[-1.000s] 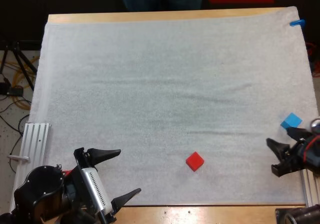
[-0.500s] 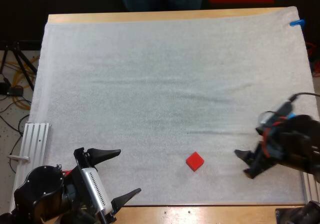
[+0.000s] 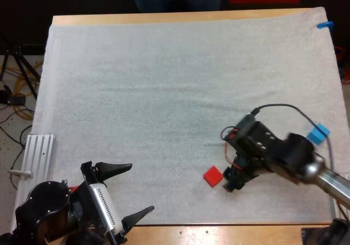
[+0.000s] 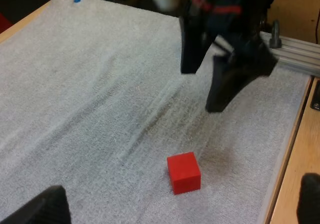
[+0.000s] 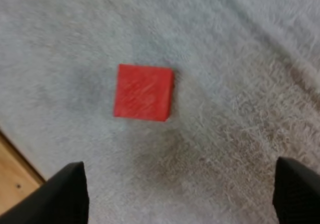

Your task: Stack red cube on blue cube

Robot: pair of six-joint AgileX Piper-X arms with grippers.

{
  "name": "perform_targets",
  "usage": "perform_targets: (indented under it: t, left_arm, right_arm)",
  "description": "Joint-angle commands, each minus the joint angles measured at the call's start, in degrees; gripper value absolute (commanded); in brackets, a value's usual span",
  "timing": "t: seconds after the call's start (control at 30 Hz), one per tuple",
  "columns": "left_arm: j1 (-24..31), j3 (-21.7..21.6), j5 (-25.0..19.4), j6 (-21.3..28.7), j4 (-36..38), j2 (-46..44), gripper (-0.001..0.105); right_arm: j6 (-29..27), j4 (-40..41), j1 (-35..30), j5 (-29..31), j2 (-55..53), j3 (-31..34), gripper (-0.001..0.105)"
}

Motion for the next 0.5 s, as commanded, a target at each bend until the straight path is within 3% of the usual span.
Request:
perform_targets:
  t: [0.0,0.47]
  left_arm:
    - [-0.3,-0.6,-0.1,0.1,-0.1,0.1,0.087]
    - [-0.3,-0.6,-0.1,0.1,-0.1,0.1,0.087]
  right_arm:
    - [0.3,-0.4,0.1,-0.9,1.5,-0.5,0.072]
    - [3.6,-6.9,0.1,-4.9,11.6,-0.5,0.072]
